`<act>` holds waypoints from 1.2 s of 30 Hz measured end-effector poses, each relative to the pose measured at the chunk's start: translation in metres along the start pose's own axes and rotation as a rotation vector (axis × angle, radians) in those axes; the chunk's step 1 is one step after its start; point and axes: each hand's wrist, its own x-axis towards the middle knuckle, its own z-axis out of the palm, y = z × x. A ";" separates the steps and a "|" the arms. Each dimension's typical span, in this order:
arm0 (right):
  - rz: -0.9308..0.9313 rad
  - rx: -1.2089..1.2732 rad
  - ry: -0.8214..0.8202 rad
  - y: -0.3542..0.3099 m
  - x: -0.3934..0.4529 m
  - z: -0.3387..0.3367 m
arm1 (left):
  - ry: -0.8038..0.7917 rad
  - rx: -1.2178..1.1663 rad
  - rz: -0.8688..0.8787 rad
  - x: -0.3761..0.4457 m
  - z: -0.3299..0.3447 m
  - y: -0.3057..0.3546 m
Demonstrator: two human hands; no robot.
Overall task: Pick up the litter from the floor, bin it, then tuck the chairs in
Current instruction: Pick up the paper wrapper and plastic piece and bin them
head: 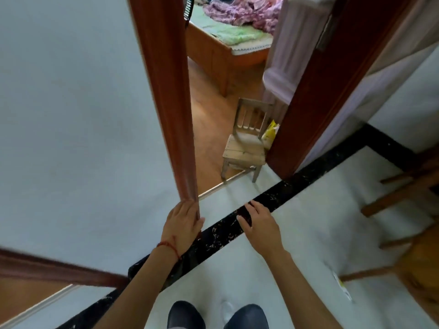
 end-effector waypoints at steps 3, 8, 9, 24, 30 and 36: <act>0.141 0.013 0.042 0.013 -0.029 0.004 | -0.066 0.017 0.115 0.005 0.004 0.008; 0.391 0.035 0.124 0.036 -0.090 0.007 | -0.212 0.062 0.323 0.007 0.026 0.035; 0.437 0.037 0.137 0.041 -0.103 0.007 | -0.237 0.070 0.362 0.005 0.030 0.044; 0.912 0.117 0.332 0.134 -0.277 -0.014 | -0.409 0.141 0.822 -0.055 0.117 0.210; 0.967 0.129 0.348 0.190 -0.329 -0.026 | -0.444 0.138 0.848 -0.085 0.160 0.272; 1.009 0.152 0.343 0.235 -0.358 -0.036 | -0.486 0.161 0.864 -0.103 0.190 0.319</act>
